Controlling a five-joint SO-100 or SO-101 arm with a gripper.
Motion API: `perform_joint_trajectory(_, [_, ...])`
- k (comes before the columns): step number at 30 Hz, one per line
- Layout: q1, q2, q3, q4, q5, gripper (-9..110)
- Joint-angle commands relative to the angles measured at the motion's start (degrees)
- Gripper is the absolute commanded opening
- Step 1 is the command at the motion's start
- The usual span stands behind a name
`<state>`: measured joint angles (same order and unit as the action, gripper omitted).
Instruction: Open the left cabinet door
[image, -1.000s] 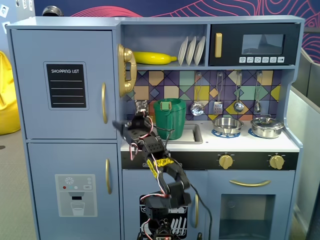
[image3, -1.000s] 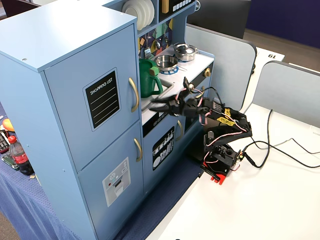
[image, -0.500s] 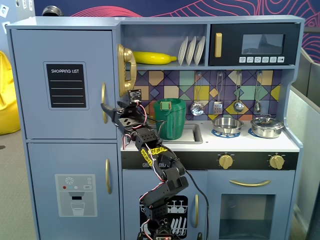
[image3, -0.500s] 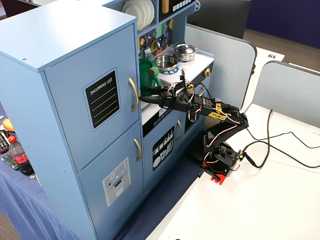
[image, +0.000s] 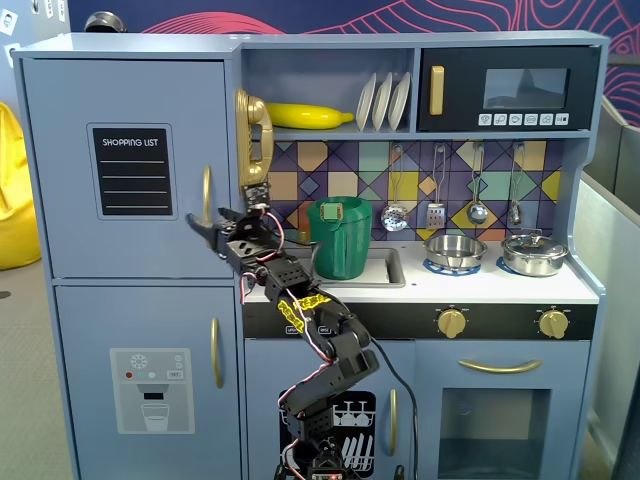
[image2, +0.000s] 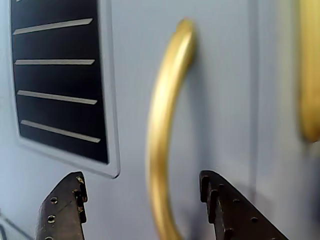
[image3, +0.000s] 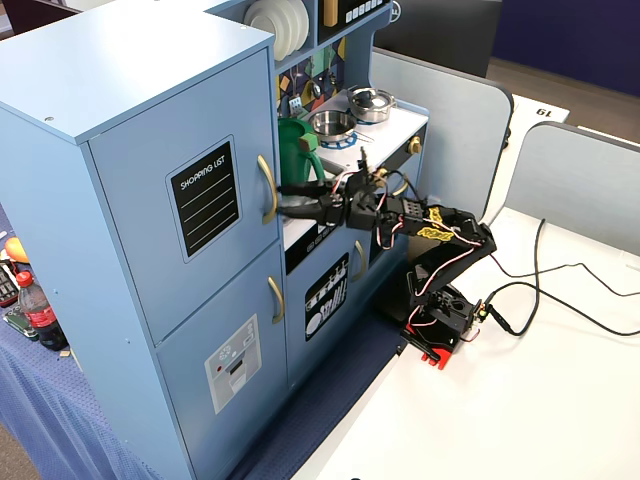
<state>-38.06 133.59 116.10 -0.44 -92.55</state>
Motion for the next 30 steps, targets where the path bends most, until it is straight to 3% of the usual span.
perform_joint_trajectory(1, [-3.4, -3.2, -5.0, -2.9, -1.9, 21])
perform_joint_trajectory(9, [-12.6, -2.5, -3.9, -4.6, -6.2, 20])
perform_joint_trajectory(17, [-20.7, 8.6, 1.1, -2.5, -12.0, 20])
perform_joint_trajectory(23, [-14.9, 21.4, 6.9, 4.6, -10.5, 19])
perform_joint_trajectory(30, [-1.4, 28.7, 7.9, 17.1, -1.6, 17])
